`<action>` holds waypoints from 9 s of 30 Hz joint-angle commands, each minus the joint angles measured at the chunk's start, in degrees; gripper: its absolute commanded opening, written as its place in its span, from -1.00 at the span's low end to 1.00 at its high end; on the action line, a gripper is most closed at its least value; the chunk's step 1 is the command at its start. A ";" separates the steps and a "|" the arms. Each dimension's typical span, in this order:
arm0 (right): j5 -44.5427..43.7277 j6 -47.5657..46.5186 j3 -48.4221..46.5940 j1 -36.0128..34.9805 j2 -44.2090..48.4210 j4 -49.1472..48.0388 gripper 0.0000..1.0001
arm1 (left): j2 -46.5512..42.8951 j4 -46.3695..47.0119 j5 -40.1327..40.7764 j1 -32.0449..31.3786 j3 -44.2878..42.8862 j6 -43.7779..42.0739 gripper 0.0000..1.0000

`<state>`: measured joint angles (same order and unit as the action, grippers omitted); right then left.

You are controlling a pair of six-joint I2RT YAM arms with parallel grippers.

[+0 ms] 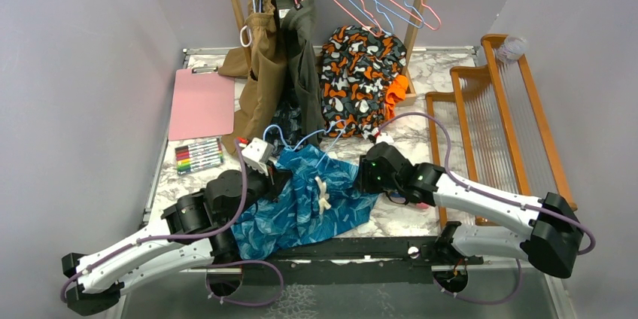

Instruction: Place the shorts on the hanger

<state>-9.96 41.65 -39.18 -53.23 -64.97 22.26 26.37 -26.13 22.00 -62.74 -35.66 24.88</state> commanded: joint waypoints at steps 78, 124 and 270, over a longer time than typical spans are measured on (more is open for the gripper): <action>5.52 -9.20 -11.29 16.47 11.36 17.35 -0.99 | 8.60 -11.64 -29.45 0.05 -21.05 -25.30 -1.00; 27.52 -22.92 3.37 16.54 26.21 -5.98 -0.86 | 10.96 -9.98 -15.04 0.06 -33.37 -33.67 -1.00; 35.46 -18.86 -25.06 33.28 2.60 15.22 -0.99 | 16.06 -22.88 -14.32 0.06 -31.38 -41.44 -1.00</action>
<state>26.94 23.81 -61.69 -20.27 -63.33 36.12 41.89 -49.39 2.28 -62.74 -66.63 -14.94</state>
